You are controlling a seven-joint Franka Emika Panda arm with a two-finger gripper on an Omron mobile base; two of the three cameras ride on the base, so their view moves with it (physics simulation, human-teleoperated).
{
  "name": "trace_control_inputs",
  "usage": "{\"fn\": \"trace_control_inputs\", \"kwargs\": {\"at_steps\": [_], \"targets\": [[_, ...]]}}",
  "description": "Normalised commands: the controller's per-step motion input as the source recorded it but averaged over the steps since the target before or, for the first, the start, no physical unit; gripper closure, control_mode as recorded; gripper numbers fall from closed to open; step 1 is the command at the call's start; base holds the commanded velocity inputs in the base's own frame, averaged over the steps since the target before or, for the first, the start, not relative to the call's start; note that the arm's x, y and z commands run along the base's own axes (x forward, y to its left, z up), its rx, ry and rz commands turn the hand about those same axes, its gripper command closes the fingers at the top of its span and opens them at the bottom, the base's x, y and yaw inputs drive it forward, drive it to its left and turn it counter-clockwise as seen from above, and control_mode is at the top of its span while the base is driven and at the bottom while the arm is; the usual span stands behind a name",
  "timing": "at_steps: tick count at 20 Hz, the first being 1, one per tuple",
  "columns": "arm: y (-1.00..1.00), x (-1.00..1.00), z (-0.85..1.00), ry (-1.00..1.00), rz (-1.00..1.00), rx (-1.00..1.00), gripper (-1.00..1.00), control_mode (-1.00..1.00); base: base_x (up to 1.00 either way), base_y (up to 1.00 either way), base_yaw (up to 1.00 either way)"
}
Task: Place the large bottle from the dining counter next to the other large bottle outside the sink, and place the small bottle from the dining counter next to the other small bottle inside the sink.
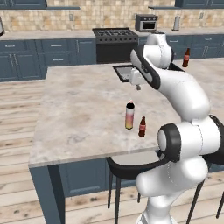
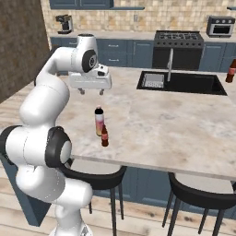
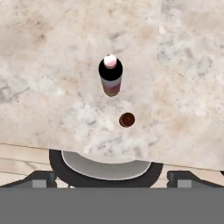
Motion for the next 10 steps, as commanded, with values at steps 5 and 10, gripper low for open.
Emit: {"fn": "trace_control_inputs", "kwargs": {"at_steps": [5, 10], "targets": [[0.16, 0.15, -0.48, 0.0, 0.0, 0.0, -1.0, -1.0, 0.0, 0.0, 0.0], [0.32, 0.35, -0.64, 0.0, 0.0, 0.0, -1.0, -1.0, 0.0, 0.0, 0.0]]}}
